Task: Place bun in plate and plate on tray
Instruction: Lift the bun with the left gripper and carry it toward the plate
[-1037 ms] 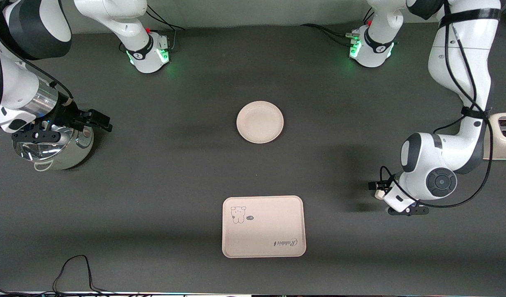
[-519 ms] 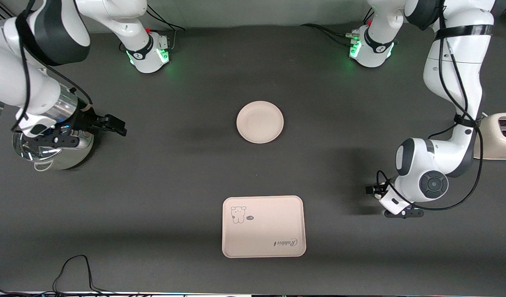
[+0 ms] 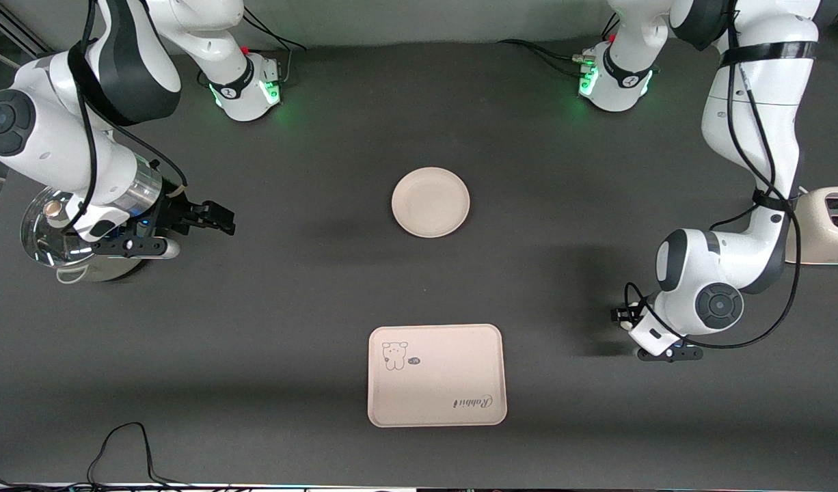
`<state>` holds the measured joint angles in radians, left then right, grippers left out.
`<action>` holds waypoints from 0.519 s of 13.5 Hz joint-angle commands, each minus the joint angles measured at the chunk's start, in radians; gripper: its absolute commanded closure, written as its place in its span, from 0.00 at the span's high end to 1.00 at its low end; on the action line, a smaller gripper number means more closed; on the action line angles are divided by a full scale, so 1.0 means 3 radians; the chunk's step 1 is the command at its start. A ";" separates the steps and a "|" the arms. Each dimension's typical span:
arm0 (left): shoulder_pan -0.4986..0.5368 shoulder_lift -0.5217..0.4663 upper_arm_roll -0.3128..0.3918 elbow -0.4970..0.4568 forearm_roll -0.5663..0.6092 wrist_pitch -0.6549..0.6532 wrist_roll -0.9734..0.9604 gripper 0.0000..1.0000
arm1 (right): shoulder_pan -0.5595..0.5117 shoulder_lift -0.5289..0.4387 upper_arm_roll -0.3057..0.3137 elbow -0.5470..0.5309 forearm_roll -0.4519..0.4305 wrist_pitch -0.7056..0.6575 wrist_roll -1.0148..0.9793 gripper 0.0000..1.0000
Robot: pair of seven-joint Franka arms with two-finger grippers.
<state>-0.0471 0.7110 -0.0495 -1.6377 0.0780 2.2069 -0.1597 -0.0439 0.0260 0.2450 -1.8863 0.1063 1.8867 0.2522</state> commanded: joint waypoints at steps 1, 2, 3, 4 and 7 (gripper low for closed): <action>-0.0017 0.0018 0.0012 0.0029 0.0042 0.0017 0.0036 0.25 | 0.0024 -0.0010 -0.0004 -0.0007 0.0065 0.0056 0.0080 1.00; -0.0017 0.0013 0.0012 0.0029 0.0042 0.0012 0.0036 0.21 | 0.0024 -0.0010 -0.0004 -0.0007 0.0070 0.0067 0.0080 1.00; -0.0022 0.0003 0.0012 0.0034 0.0042 -0.0003 0.0036 0.19 | 0.0024 -0.0010 -0.0004 -0.0007 0.0161 0.0072 0.0080 1.00; -0.0032 -0.0018 0.0012 0.0039 0.0042 -0.0044 0.0036 0.19 | 0.0024 -0.0010 -0.0009 -0.0007 0.0258 0.0072 0.0080 1.00; -0.0053 -0.0196 0.0012 0.0059 0.0057 -0.0227 0.0026 0.19 | 0.0024 -0.0010 -0.0009 -0.0007 0.0285 0.0077 0.0095 1.00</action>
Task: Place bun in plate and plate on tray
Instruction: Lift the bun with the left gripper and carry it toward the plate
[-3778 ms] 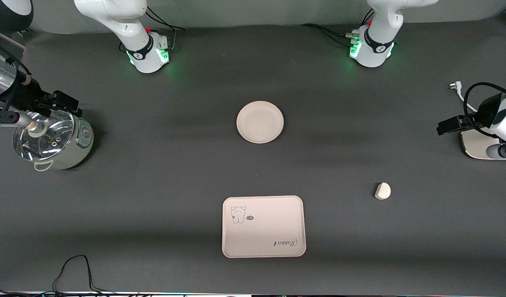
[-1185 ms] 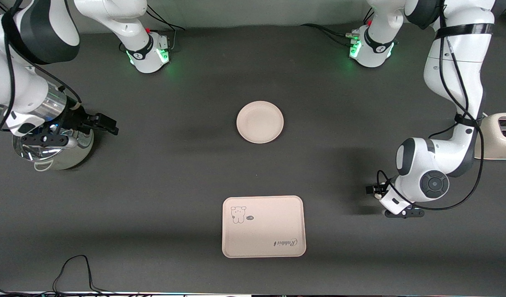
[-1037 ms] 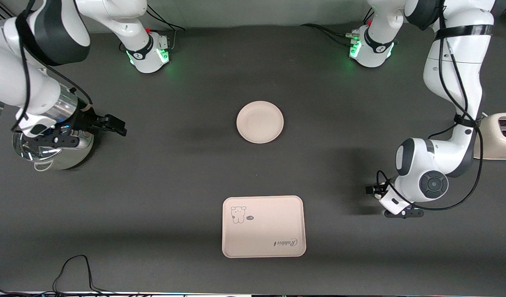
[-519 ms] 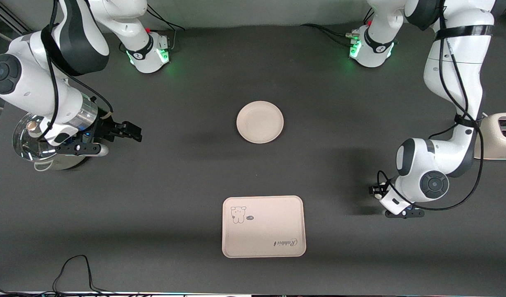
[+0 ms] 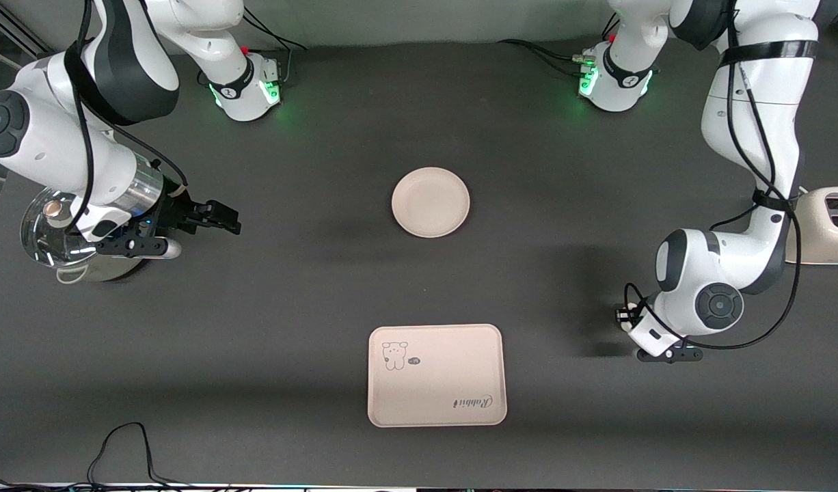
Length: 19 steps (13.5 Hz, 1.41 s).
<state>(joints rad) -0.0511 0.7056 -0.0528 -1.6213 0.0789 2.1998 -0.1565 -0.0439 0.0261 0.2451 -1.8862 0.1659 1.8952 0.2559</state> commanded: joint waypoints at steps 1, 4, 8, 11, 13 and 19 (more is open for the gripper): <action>-0.0044 -0.0290 0.0022 0.0015 0.0059 -0.0367 0.0015 0.19 | 0.0024 -0.0010 -0.0009 -0.0012 0.0086 0.0079 0.0083 1.00; -0.0131 -0.0740 0.0012 0.0071 0.0059 -0.1041 -0.0041 0.19 | 0.0029 0.0010 0.0042 -0.0150 0.0107 0.0248 0.0083 1.00; -0.0233 -0.1501 -0.0044 0.0051 0.0013 -0.1951 -0.0219 0.21 | 0.0029 0.0117 0.0154 -0.0156 0.0260 0.0320 0.0083 1.00; -0.0376 -0.1927 -0.0365 0.0020 -0.0017 -0.2453 -0.0831 0.22 | 0.0029 0.0143 0.0236 -0.0237 0.0357 0.0457 0.0093 1.00; -0.0412 -0.1953 -0.0717 0.0020 -0.0277 -0.2501 -0.1439 0.23 | 0.0034 0.0148 0.0247 -0.0334 0.0541 0.0590 0.0093 1.00; -0.0810 -0.1473 -0.1414 -0.0138 -0.0376 -0.1501 -0.2785 0.23 | 0.0059 0.0322 0.0436 -0.0365 0.0541 0.0907 0.0088 1.00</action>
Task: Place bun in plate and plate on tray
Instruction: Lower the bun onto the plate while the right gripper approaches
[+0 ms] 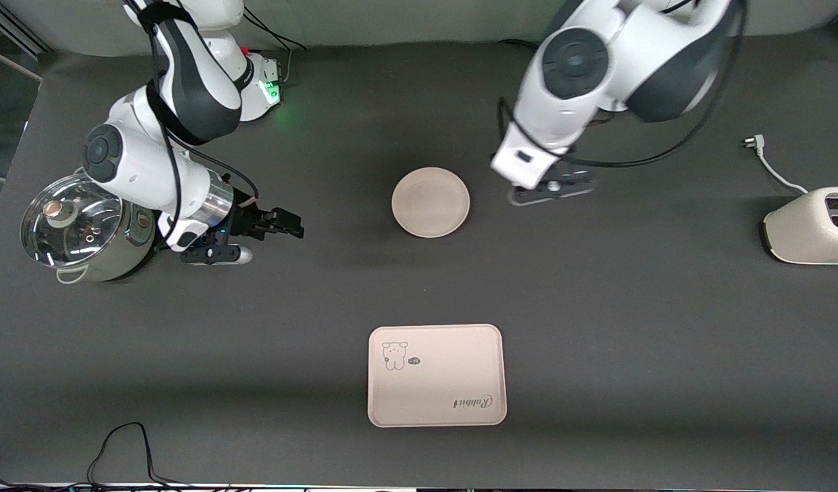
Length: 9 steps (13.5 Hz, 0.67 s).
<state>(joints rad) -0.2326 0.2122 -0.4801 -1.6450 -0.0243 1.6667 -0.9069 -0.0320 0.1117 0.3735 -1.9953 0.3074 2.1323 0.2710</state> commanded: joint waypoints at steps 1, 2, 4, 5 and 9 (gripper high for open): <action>-0.0338 0.0198 0.0010 -0.0211 -0.0016 0.0521 -0.0407 0.23 | 0.0020 0.0067 0.0008 0.0004 0.0070 0.0143 0.0027 1.00; -0.0446 0.0228 0.0015 -0.0395 -0.0006 0.0792 -0.0464 0.23 | 0.0015 0.0082 0.0008 0.0009 0.0070 0.0178 0.0012 1.00; -0.0589 0.0330 0.0015 -0.0758 0.0004 0.1380 -0.0505 0.23 | 0.0015 0.0154 0.0023 0.0014 0.0080 0.0291 0.0002 1.00; -0.0620 0.0422 0.0015 -0.0851 0.0020 0.1611 -0.0586 0.25 | 0.0015 0.0195 0.0023 0.0014 0.0130 0.0322 0.0002 1.00; -0.0789 0.0994 0.0015 -0.0867 0.0688 0.2169 -0.1164 0.25 | 0.0020 0.0236 0.0028 -0.0032 0.0829 0.0409 -0.0288 1.00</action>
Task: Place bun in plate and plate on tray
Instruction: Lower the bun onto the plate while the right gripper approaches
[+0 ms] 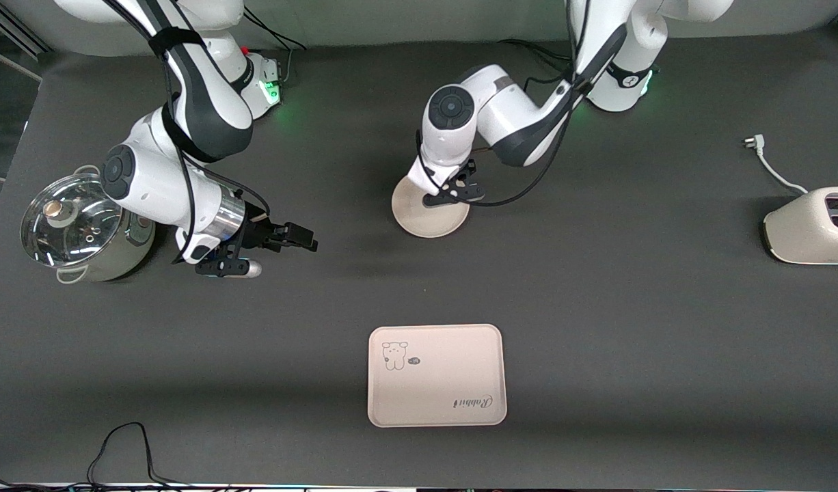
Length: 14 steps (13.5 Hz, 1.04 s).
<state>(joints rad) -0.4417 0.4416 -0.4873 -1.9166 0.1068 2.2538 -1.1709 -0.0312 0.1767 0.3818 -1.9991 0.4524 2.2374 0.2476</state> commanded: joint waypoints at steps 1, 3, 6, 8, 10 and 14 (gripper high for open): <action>-0.0153 0.0332 0.0039 0.0043 0.0333 0.0315 -0.0325 0.25 | 0.0017 0.0040 0.0000 -0.0024 0.0581 0.0053 -0.0419 1.00; -0.0179 0.0455 0.0044 0.0048 0.0360 0.0463 -0.0402 0.25 | 0.0012 0.0106 -0.0005 -0.0101 0.0940 0.0058 -0.0742 1.00; -0.0179 0.0481 0.0049 0.0048 0.0360 0.0479 -0.0408 0.93 | 0.0007 0.0244 -0.0015 -0.0173 0.1329 0.0099 -0.1228 1.00; -0.0164 0.0471 0.0049 0.0058 0.0360 0.0444 -0.0408 1.00 | 0.0022 0.0351 0.0005 -0.0351 0.1543 0.0430 -0.1565 1.00; -0.0133 0.0445 0.0049 0.0069 0.0360 0.0418 -0.0408 1.00 | 0.0048 0.0418 0.0199 -0.0545 0.2073 0.0696 -0.2020 1.00; 0.0040 0.0191 0.0070 0.0242 0.0355 -0.0121 -0.0331 1.00 | 0.0058 0.0464 0.0475 -0.0827 0.2332 0.1131 -0.2339 1.00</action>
<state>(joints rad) -0.4641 0.5704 -0.4703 -1.8718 0.1966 2.3352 -1.2636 -0.0169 0.3296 0.4972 -2.2096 1.1170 2.5236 -0.4116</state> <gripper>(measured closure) 0.000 0.000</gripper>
